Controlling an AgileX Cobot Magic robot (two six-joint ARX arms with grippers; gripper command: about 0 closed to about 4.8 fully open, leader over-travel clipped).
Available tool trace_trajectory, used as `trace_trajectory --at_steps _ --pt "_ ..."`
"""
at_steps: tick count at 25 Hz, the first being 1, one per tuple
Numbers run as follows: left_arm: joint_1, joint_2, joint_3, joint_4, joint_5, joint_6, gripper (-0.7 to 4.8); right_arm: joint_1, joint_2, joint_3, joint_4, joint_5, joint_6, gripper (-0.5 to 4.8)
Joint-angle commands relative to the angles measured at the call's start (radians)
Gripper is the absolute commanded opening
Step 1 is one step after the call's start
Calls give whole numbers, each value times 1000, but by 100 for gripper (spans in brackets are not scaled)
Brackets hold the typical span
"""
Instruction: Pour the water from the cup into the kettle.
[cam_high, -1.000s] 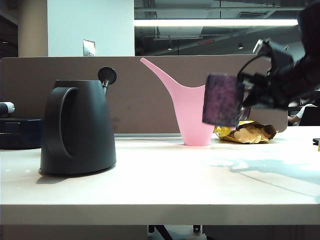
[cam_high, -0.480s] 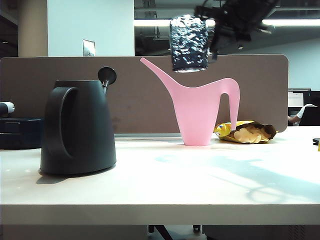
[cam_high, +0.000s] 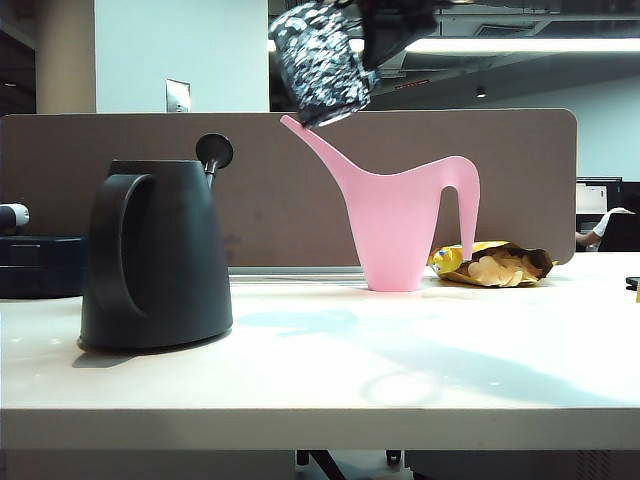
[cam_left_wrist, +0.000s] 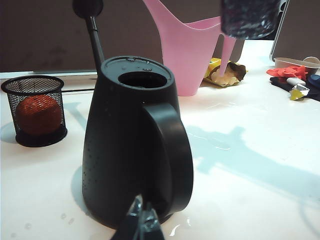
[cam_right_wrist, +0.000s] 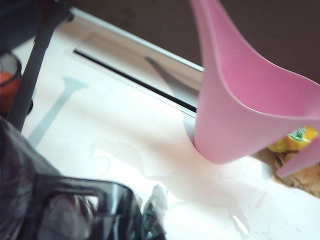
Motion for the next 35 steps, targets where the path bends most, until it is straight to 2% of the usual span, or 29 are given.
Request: trace_trajectory --at_steps 1,3,11,13,22,35 --pt "-1 1 2 10 0 1 -5 37 38 64 -26 45 -62 -9" --pt "-1 1 2 10 0 1 -5 58 69 96 -32 47 -75 -9" --pt "-1 1 2 10 0 1 -5 156 112 132 -27 185 -254 -9" --pt "-1 1 2 10 0 1 -5 165 126 154 -30 196 -254 -9" --pt "-1 1 2 10 0 1 -5 204 278 346 -88 252 -362 -9" --pt "0 1 2 10 -1 1 -5 263 325 347 -48 353 -563 -9"
